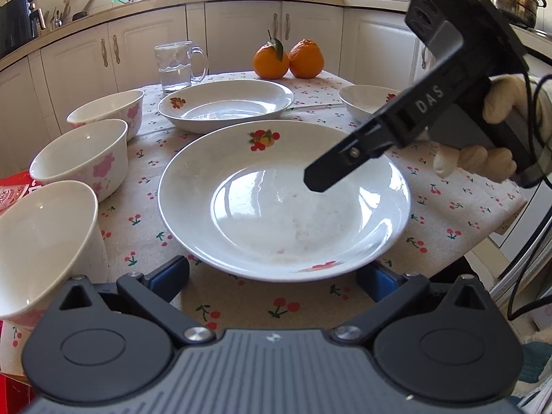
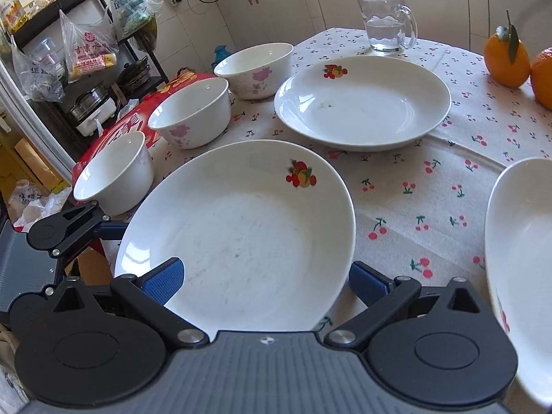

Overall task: Organize plates and bowls
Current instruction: 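Reach the right gripper to the large white plate and grasp its rim, then lift the large plate with the right gripper toward the other fruit-decal plate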

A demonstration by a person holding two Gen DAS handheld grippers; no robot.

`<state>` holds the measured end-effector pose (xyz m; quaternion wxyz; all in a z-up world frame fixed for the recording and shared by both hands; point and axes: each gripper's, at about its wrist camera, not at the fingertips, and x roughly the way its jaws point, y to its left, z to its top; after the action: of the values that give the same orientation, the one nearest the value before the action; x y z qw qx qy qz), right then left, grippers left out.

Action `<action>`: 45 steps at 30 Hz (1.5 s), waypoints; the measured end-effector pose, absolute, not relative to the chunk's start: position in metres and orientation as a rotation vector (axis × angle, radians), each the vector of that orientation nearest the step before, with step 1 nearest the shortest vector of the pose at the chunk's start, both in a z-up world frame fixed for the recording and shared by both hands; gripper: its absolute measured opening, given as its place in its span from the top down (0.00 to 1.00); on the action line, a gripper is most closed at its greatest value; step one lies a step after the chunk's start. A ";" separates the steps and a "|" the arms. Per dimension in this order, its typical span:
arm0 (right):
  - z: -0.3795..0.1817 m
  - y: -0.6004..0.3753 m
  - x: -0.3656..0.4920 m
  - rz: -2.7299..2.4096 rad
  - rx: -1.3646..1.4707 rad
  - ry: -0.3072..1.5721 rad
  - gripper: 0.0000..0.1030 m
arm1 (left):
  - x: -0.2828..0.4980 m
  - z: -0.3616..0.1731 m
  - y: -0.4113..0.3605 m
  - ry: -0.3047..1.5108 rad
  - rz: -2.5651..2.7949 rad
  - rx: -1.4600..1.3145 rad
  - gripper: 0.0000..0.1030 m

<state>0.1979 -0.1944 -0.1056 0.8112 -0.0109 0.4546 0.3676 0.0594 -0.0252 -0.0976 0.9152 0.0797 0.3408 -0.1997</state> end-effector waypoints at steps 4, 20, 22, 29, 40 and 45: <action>-0.104 -0.187 0.218 0.808 -0.039 0.988 0.00 | 0.059 -0.097 -0.026 0.698 -0.415 0.175 0.01; -0.101 -0.169 0.241 0.861 -0.119 1.008 0.14 | 0.057 -0.095 -0.027 0.683 -0.433 0.197 0.05; -0.100 -0.170 0.241 0.862 -0.123 1.008 0.14 | 0.056 -0.094 -0.028 0.678 -0.436 0.205 0.05; -0.100 -0.170 0.239 0.862 -0.127 1.006 0.14 | 0.056 -0.093 -0.028 0.685 -0.442 0.208 0.06; -0.098 -0.172 0.235 0.853 -0.125 1.007 0.14 | 0.058 -0.091 -0.026 0.695 -0.465 0.219 0.07; -0.098 -0.175 0.233 0.849 -0.117 1.006 0.14 | 0.059 -0.090 -0.025 0.693 -0.480 0.231 0.07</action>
<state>0.2331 -0.1751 -0.0976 0.7895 -0.0542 0.4670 0.3945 0.0592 -0.0253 -0.0898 0.9059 0.1120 0.3356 -0.2325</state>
